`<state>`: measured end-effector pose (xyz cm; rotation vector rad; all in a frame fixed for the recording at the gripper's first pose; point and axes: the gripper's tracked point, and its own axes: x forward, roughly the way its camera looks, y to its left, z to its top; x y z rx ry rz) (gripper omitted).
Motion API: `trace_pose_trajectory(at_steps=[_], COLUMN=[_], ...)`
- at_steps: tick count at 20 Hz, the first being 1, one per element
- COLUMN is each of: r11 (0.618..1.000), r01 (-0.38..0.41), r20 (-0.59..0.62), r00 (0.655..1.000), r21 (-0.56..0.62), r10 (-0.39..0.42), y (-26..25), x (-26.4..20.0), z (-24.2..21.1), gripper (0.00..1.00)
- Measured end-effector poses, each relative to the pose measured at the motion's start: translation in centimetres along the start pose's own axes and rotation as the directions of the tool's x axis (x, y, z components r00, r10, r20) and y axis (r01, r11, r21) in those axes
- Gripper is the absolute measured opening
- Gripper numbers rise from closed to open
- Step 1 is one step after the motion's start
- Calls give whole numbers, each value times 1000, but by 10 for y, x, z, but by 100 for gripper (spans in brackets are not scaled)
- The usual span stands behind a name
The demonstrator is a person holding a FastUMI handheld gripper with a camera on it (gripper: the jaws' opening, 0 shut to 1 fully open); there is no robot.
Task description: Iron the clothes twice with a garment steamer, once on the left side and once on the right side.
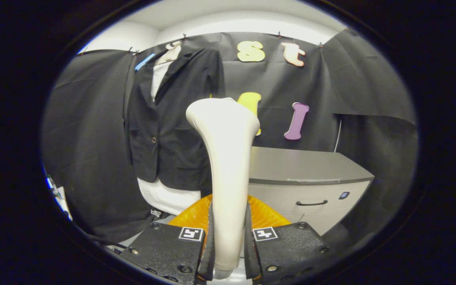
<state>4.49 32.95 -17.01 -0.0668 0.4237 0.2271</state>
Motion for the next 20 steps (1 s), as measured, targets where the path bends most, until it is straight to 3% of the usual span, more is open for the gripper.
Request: trace_pose_trajectory(at_steps=[6, 14, 20], r11=[1000, 996, 981], r01=[14, 52, 139], r20=[61, 72, 44], r00=[998, 996, 988], r21=[8, 78, 136], r10=[-14, -57, -146], y=[-57, -126, -172], x=[-17, -48, -75], z=[21, 15, -12], gripper=[32, 32, 32])
